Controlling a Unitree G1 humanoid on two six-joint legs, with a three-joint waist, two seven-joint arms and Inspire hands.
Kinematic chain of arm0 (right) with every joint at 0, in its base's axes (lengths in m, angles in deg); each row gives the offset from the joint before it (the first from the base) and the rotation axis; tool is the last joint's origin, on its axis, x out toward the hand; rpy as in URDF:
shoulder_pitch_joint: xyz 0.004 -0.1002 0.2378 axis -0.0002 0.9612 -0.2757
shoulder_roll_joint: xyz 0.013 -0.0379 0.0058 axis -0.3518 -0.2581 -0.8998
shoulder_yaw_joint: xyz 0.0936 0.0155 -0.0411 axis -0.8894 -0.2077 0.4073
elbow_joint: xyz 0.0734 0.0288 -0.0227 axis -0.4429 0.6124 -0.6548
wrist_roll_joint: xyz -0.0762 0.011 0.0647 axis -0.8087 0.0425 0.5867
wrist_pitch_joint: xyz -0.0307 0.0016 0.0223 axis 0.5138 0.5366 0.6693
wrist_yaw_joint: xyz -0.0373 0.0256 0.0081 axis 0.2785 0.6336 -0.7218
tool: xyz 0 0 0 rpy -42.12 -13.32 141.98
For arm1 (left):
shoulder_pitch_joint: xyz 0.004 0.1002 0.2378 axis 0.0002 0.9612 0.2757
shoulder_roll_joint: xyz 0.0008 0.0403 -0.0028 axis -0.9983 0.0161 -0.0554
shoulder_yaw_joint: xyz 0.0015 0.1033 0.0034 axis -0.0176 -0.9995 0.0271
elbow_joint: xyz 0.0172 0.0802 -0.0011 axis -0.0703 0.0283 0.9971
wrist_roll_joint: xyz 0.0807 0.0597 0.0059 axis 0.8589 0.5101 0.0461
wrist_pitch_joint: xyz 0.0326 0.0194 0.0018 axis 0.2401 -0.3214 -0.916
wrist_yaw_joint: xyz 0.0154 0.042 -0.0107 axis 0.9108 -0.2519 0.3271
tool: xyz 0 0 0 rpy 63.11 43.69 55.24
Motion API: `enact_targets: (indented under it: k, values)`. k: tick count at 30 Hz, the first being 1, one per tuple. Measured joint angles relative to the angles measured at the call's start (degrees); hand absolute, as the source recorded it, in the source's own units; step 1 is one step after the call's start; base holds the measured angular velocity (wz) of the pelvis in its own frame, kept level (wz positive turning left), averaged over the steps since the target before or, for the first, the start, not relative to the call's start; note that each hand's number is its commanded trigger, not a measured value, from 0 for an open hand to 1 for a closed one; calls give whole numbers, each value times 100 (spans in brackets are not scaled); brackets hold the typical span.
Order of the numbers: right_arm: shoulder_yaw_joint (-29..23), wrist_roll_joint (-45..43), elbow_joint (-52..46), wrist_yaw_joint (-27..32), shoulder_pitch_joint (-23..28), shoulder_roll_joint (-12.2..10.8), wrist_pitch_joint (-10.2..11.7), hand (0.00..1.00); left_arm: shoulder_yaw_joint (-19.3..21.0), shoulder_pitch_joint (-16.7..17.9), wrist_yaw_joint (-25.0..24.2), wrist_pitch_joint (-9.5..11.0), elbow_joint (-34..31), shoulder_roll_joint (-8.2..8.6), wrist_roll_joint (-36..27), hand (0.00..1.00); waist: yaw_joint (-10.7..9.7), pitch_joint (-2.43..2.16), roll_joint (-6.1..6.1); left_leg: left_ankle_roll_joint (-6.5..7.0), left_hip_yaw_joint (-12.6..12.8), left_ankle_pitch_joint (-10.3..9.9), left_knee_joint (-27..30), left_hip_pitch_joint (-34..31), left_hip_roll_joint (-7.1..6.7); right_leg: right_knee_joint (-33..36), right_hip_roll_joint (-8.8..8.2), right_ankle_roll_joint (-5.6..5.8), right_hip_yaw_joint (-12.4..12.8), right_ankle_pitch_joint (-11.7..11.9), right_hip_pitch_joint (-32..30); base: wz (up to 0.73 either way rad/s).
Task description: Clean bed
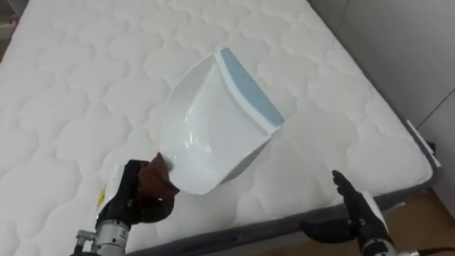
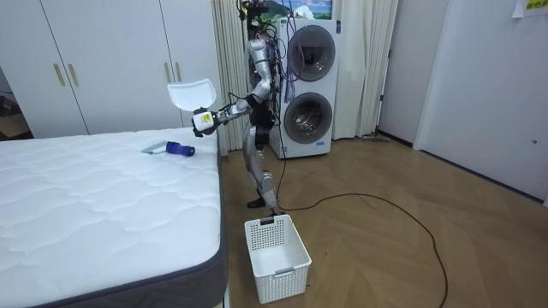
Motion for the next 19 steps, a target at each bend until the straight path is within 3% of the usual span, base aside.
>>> enact_targets:
  k: [5, 7, 12, 16, 19]
  values:
    - [-36, -132, 534, -106, -18, -51, -5, 0, 18, 45, -128, -119, 600, 2, -97, 0, 36, -27, -43, -5, -28, 1, -155, 204, 48, -216, 64, -9, -54, 58, 207, 4]
    - [-102, -152, 931, -140, -53, -182, -15, 0, 129, 48, -187, -225, 1063, 19, -99, 0, 36, -58, -81, -16, -31, 0, -215, 262, 75, -297, 93, -13, -61, 66, 288, -2]
    - [-186, -315, 1578, -251, -34, -186, -204, 0, 322, 187, -182, -445, 2173, 52, -106, 0, 17, -57, -97, -16, -116, 0, -251, 424, 128, -565, 123, -14, -122, 133, 558, -7]
    - [-235, -406, 2035, -361, 10, -195, -311, 0, 691, 231, -171, -566, 2934, 175, -287, 0, 42, -66, -106, -17, -128, -1, -292, 452, 165, -885, 168, -14, -170, 257, 707, -3]
    - [-442, -655, 2533, -429, 1, -336, -387, 0, 1135, 320, -169, -732, 3559, 209, -318, 0, 54, -71, -114, -17, -128, -1, -308, 494, 172, -927, 188, -18, -158, 267, 780, -5]
